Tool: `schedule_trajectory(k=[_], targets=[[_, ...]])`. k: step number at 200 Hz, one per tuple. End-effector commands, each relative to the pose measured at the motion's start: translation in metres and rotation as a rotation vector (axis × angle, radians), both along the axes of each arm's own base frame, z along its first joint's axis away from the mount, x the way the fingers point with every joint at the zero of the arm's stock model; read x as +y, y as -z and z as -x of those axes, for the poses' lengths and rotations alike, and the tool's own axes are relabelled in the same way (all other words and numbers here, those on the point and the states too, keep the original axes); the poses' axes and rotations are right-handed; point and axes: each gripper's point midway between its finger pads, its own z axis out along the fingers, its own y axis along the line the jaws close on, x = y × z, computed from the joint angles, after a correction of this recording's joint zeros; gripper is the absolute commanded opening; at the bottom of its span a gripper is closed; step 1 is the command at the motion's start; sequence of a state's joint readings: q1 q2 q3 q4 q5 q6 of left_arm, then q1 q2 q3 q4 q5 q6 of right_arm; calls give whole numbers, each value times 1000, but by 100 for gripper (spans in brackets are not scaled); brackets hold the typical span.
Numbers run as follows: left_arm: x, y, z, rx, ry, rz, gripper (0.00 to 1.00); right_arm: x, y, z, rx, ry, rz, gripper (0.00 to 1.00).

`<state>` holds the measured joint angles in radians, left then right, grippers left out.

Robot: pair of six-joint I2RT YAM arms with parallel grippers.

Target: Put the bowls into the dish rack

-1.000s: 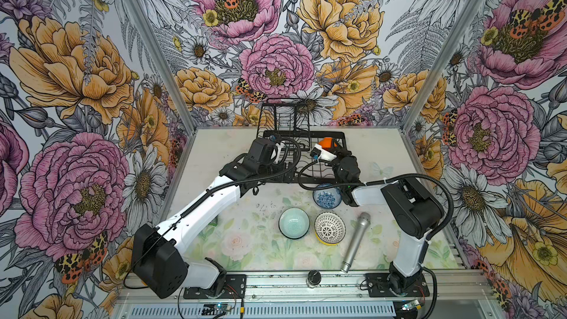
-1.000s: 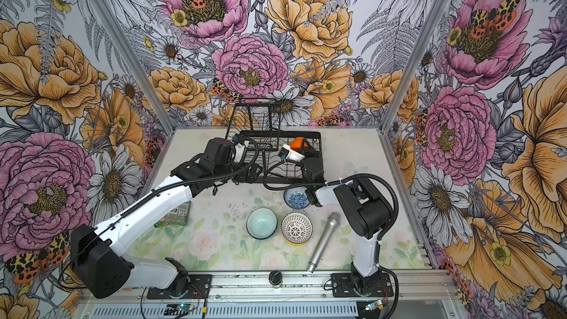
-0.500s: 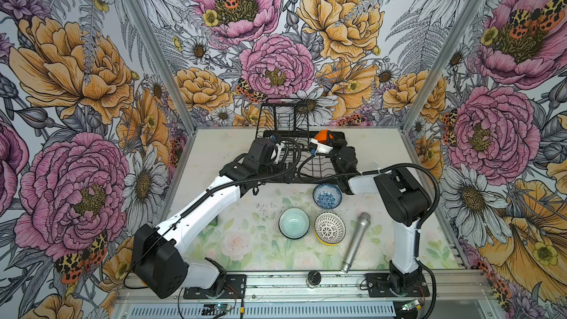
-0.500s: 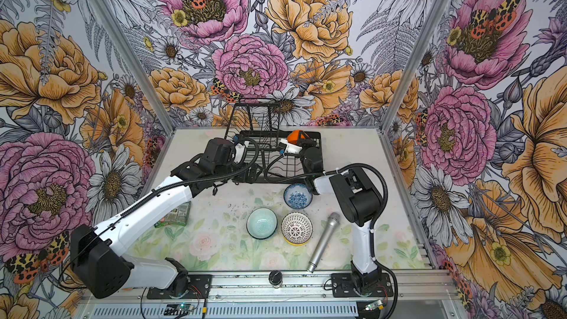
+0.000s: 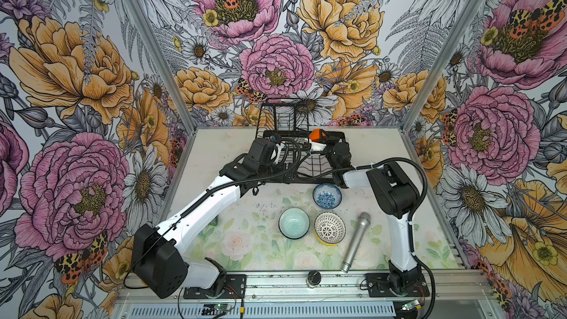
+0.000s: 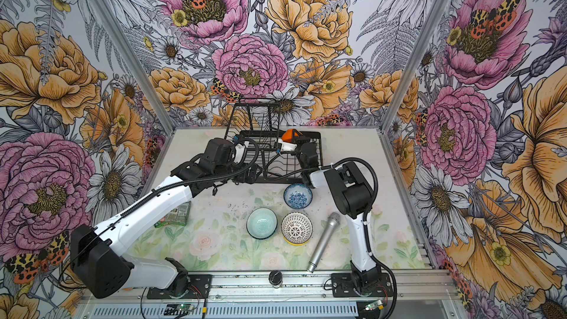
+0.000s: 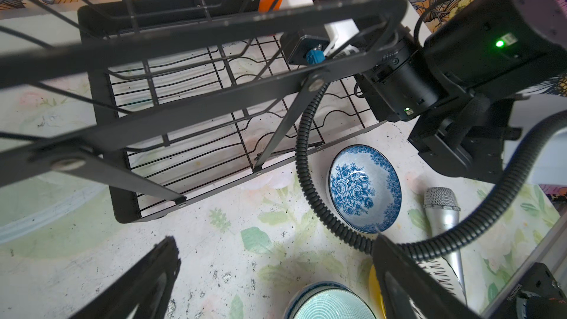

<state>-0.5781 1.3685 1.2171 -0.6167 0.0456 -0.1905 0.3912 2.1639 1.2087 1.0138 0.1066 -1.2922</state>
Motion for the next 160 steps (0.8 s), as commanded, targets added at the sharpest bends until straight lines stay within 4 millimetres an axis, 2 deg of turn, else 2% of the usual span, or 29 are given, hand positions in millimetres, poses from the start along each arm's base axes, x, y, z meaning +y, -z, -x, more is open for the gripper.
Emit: schedule_trajectory(k=[1, 108, 160], targets=[[4, -8, 2, -15, -6, 7, 99, 6, -2, -9, 1, -32, -37, 0], [-3, -2, 2, 2, 12, 4, 99, 27, 22, -37, 39, -62, -43, 0], [-6, 0, 3, 8, 18, 1, 99, 38, 25, -47, 24, -63, -54, 0]])
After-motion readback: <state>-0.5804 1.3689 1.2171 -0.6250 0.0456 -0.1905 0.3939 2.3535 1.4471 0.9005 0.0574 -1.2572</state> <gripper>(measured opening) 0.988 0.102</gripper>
